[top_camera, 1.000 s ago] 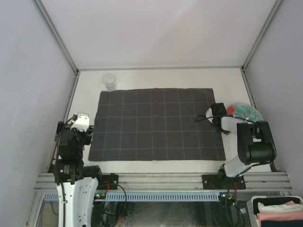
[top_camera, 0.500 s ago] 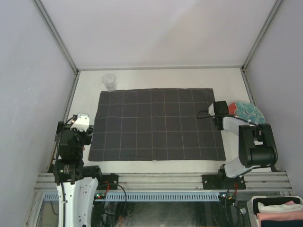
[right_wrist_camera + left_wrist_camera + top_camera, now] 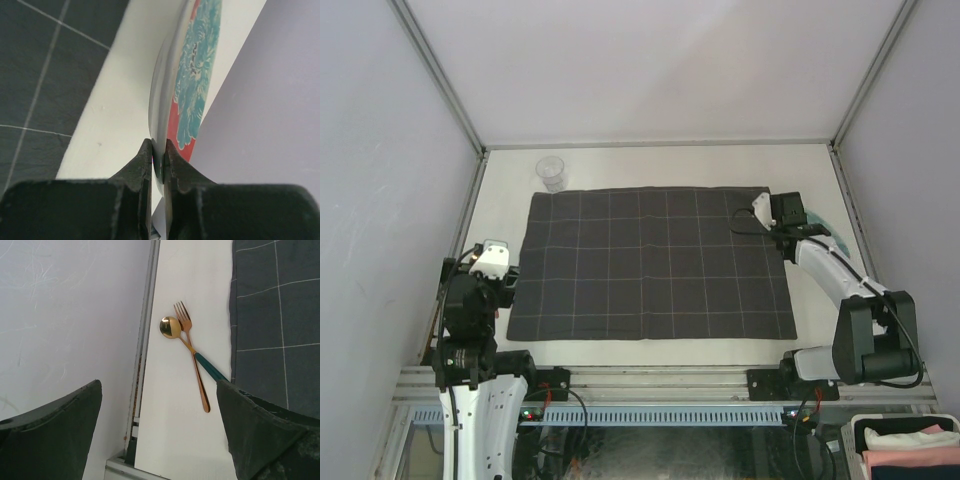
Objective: Set the dinner table for one person
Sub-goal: Pick up the plate at the center of the board, then place the plate on the napkin.
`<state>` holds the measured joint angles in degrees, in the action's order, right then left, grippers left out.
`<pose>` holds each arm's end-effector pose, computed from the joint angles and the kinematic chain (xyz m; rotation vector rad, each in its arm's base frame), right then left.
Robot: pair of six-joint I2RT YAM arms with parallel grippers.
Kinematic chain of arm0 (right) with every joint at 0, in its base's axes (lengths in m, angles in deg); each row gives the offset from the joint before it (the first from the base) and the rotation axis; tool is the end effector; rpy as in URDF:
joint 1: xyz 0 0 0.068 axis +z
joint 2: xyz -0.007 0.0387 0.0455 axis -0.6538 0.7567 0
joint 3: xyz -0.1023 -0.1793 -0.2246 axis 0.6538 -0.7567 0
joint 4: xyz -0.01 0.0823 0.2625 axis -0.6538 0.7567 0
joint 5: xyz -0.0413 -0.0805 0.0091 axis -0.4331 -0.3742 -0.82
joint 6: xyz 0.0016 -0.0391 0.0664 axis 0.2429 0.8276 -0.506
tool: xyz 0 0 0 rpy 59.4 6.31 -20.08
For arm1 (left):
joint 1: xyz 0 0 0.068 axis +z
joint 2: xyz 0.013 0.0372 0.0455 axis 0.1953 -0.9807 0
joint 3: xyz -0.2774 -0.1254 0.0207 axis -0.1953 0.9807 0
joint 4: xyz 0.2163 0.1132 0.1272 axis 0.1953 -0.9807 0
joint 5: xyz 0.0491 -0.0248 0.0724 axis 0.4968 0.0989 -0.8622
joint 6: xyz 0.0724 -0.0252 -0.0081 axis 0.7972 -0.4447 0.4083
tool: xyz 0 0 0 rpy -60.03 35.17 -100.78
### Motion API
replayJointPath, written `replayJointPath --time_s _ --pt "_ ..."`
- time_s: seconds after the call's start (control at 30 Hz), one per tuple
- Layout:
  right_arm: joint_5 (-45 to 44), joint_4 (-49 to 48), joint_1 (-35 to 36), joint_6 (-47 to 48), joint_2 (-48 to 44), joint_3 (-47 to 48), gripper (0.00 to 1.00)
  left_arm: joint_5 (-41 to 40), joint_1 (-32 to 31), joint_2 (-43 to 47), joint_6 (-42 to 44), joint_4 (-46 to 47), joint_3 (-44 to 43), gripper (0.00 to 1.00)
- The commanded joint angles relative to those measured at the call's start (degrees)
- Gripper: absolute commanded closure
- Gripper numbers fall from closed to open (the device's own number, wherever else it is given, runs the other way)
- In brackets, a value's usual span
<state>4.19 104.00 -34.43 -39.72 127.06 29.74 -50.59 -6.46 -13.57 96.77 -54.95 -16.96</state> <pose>0.2882 0.0058 0.2134 -0.8605 2.4538 -0.7460 0.0896 0.0238 0.2945 0.2080 1.9650 0.6043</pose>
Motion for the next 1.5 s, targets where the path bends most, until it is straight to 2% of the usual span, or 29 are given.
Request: replayJointPath --time_s 0.0,0.3,0.5,0.67,0.8,1.2,1.47 --pt "-2.7 -1.0 2.8 0.1 -2.5 8.3 1.0 1.3 0.5 0.3 -1.8 0.7 -3.1 0.0" --pt "-3.3 0.3 5.8 1.2 -1.9 13.3 1.0 0.6 0.5 1.5 -2.1 -0.2 -2.6 0.0" --pt "-4.2 4.8 16.4 -0.6 -2.9 17.5 1.0 0.9 0.5 1.0 -2.4 0.2 -2.7 0.0" --pt "-3.2 9.4 23.8 -2.4 1.2 22.6 1.0 1.3 0.5 0.3 -2.9 0.3 -3.3 0.0" --pt "-0.5 8.2 29.4 0.5 4.4 25.6 1.0 0.9 0.5 0.0 -2.1 0.1 -3.1 0.0" --pt "4.8 11.7 41.7 -0.7 16.4 37.6 1.0 -1.3 0.5 0.5 -1.1 0.0 -3.5 0.0" --pt "6.8 11.7 47.1 -1.8 22.5 43.2 1.0 -2.4 0.5 0.6 -0.3 -0.6 -4.0 0.0"
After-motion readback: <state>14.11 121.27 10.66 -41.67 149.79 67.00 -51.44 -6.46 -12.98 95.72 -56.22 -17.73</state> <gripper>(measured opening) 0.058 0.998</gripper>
